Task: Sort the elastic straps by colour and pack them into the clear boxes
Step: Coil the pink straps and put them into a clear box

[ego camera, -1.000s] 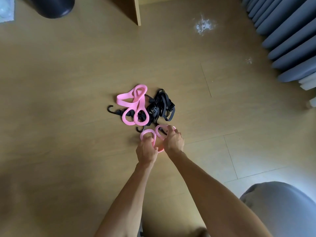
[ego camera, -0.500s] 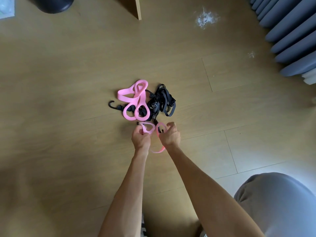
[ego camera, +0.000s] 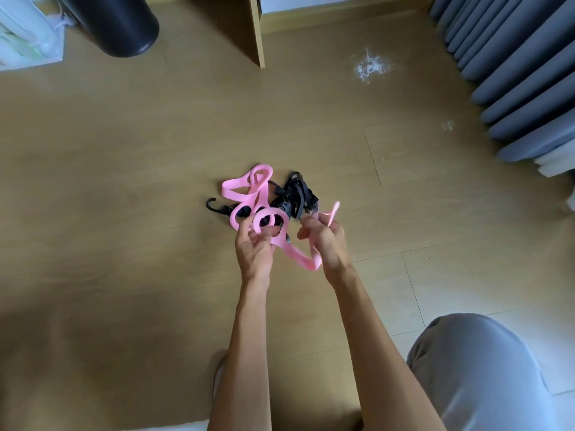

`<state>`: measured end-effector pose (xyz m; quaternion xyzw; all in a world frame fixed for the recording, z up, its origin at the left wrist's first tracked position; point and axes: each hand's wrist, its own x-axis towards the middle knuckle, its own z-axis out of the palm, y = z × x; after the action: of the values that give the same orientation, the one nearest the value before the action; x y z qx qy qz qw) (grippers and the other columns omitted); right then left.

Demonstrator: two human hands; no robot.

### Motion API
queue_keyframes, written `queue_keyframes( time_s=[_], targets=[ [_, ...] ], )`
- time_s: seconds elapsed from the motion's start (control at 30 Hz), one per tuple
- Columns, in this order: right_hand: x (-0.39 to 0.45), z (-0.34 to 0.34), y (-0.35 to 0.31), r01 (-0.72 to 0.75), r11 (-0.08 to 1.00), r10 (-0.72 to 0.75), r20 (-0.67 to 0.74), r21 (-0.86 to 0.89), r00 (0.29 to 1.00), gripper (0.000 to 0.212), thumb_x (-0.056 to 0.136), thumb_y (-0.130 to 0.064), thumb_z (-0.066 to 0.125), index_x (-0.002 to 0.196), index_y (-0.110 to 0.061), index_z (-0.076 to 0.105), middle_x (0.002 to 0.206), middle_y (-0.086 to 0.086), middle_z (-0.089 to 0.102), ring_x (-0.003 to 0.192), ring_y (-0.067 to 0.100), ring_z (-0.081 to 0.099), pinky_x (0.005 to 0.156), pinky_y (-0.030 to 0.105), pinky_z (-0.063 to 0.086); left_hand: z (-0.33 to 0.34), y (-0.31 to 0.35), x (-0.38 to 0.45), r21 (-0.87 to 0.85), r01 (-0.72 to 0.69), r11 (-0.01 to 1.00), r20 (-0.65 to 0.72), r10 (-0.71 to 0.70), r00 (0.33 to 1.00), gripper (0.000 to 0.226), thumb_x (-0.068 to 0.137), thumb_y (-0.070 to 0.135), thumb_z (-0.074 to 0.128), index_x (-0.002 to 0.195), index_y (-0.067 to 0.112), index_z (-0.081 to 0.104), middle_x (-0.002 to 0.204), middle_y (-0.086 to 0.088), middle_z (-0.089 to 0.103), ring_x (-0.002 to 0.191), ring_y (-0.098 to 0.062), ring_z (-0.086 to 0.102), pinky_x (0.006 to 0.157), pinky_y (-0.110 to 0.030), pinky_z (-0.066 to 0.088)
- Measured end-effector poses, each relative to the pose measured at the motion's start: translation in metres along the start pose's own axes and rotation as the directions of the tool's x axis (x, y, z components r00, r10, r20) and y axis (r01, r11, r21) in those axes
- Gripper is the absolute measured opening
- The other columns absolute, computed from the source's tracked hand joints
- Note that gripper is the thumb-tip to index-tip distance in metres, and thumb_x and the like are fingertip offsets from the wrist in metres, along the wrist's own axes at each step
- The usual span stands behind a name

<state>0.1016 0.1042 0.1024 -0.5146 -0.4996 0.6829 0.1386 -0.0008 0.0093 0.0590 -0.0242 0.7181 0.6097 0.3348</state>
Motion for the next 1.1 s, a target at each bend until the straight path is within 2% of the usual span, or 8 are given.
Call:
queue_keyframes(
  time_s=[0.1, 0.23, 0.37, 0.5, 0.63, 0.73, 0.87, 1.1],
  targets=[
    [-0.007, -0.002, -0.018, 0.134, 0.99, -0.135, 0.041, 0.032, 0.99, 0.029, 0.084, -0.027, 0.066, 0.076, -0.002, 0.054, 0.063, 0.003, 0.053, 0.059, 0.014, 0.05, 0.06, 0.018, 0.044, 0.001, 0.021, -0.002, -0.01, -0.005, 1.0, -0.041, 0.004, 0.999, 0.019, 0.087, -0.001, 0.06, 0.086, 0.016, 0.069, 0.087, -0.001, 0.075, 0.08, -0.017, 0.062, 0.075, -0.041, 0.051],
    [-0.01, 0.001, -0.028, 0.075, 0.994, -0.085, -0.133, -0.081, 0.988, 0.041, 0.093, -0.046, 0.05, 0.087, -0.01, 0.066, 0.069, -0.002, 0.067, 0.058, 0.004, 0.061, 0.059, 0.019, 0.046, 0.0, 0.037, -0.005, -0.055, -0.05, 0.997, -0.071, 0.046, 0.996, 0.014, 0.093, 0.004, 0.057, 0.09, 0.013, 0.067, 0.099, -0.015, 0.075, 0.09, -0.025, 0.068, 0.078, -0.041, 0.053],
    [-0.009, -0.012, -0.026, 0.068, 0.997, -0.041, -0.458, 0.042, 0.888, 0.02, 0.09, -0.009, 0.054, 0.08, -0.011, 0.071, 0.065, -0.002, 0.063, 0.056, 0.006, 0.059, 0.058, 0.025, 0.046, -0.015, 0.05, -0.006, -0.211, -0.205, 0.956, -0.382, 0.113, 0.917, 0.029, 0.091, -0.009, 0.053, 0.081, 0.015, 0.064, 0.082, -0.013, 0.073, 0.08, -0.024, 0.07, 0.066, -0.037, 0.056],
    [-0.013, -0.035, -0.031, 0.105, 0.927, 0.118, -0.545, 0.361, 0.83, 0.023, 0.08, 0.008, 0.066, 0.096, -0.008, 0.062, 0.085, 0.013, 0.069, 0.068, 0.017, 0.065, 0.065, 0.032, 0.054, -0.042, 0.056, 0.006, -0.312, -0.276, 0.909, -0.617, 0.026, 0.786, 0.02, 0.096, -0.002, 0.053, 0.083, 0.012, 0.059, 0.078, -0.014, 0.07, 0.074, -0.024, 0.065, 0.067, -0.035, 0.048],
    [-0.015, -0.034, -0.037, 0.095, 0.926, 0.087, -0.449, 0.366, 0.889, 0.02, 0.085, 0.0, 0.071, 0.103, -0.006, 0.065, 0.083, 0.008, 0.076, 0.069, 0.013, 0.071, 0.069, 0.038, 0.058, -0.033, 0.061, 0.0, -0.26, -0.229, 0.938, -0.463, 0.087, 0.882, 0.025, 0.089, -0.006, 0.056, 0.081, 0.017, 0.064, 0.075, 0.003, 0.073, 0.072, -0.008, 0.068, 0.066, -0.03, 0.052],
    [-0.015, -0.012, -0.042, 0.111, 0.971, -0.03, -0.354, 0.211, 0.935, 0.016, 0.086, -0.01, 0.073, 0.1, -0.006, 0.066, 0.079, 0.003, 0.077, 0.073, 0.016, 0.072, 0.074, 0.041, 0.06, -0.008, 0.065, -0.013, -0.082, -0.272, 0.959, -0.212, 0.25, 0.945, 0.016, 0.087, 0.001, 0.067, 0.077, 0.013, 0.068, 0.074, -0.002, 0.068, 0.071, -0.015, 0.061, 0.065, -0.034, 0.048],
    [-0.02, 0.025, -0.052, 0.215, 0.977, -0.21, -0.227, -0.003, 0.951, 0.018, 0.09, -0.026, 0.071, 0.083, -0.01, 0.067, 0.075, 0.01, 0.073, 0.071, 0.035, 0.068, 0.071, 0.05, 0.057, 0.013, 0.065, -0.027, 0.042, -0.354, 0.934, 0.03, 0.353, 0.935, 0.01, 0.092, 0.009, 0.065, 0.084, 0.005, 0.071, 0.072, -0.012, 0.063, 0.066, -0.018, 0.056, 0.064, -0.037, 0.047],
    [-0.018, 0.031, -0.063, 0.287, 0.957, -0.281, -0.105, 0.045, 0.954, 0.023, 0.089, -0.029, 0.073, 0.086, -0.006, 0.07, 0.071, 0.006, 0.073, 0.065, 0.023, 0.07, 0.062, 0.039, 0.057, 0.023, 0.072, -0.033, 0.089, -0.403, 0.911, 0.231, 0.375, 0.898, 0.026, 0.099, 0.004, 0.048, 0.091, 0.012, 0.072, 0.08, 0.001, 0.065, 0.072, -0.02, 0.057, 0.065, -0.036, 0.045]
  ],
)
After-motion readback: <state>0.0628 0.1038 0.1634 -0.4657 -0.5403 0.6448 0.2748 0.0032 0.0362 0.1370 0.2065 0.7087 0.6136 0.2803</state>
